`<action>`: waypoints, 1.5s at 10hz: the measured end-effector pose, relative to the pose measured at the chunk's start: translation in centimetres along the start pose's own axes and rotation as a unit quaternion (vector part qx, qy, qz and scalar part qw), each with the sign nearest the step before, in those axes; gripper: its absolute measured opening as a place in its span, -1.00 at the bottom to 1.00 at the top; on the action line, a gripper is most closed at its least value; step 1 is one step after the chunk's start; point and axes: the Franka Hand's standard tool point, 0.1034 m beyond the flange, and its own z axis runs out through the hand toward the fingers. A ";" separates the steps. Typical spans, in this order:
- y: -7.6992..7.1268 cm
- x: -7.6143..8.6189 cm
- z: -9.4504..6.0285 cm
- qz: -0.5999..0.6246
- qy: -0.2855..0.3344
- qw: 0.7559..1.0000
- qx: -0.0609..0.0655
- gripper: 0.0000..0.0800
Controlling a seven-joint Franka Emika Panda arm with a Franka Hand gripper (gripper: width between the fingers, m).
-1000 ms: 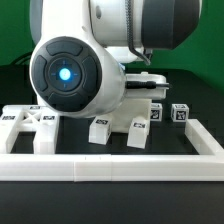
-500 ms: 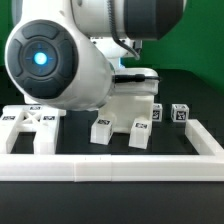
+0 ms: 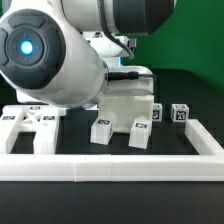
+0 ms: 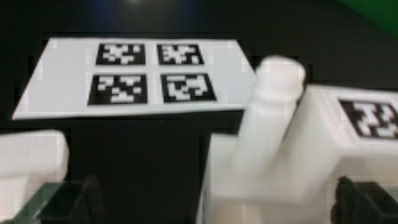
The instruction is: Assemble chair
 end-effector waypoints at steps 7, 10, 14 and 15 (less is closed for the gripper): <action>0.4 1.1 -6.5 -0.053 0.273 0.961 -0.013 0.62; 1.1 1.6 -7.4 -0.042 0.388 0.920 -0.021 0.62; 3.7 2.5 -7.4 -0.052 0.472 0.878 -0.057 0.62; 3.5 2.5 -7.5 -0.049 0.473 0.878 -0.056 0.62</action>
Offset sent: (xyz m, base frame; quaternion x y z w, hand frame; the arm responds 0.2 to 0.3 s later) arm 0.0246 -0.0160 0.0149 -0.0239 0.1963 -0.0898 0.9761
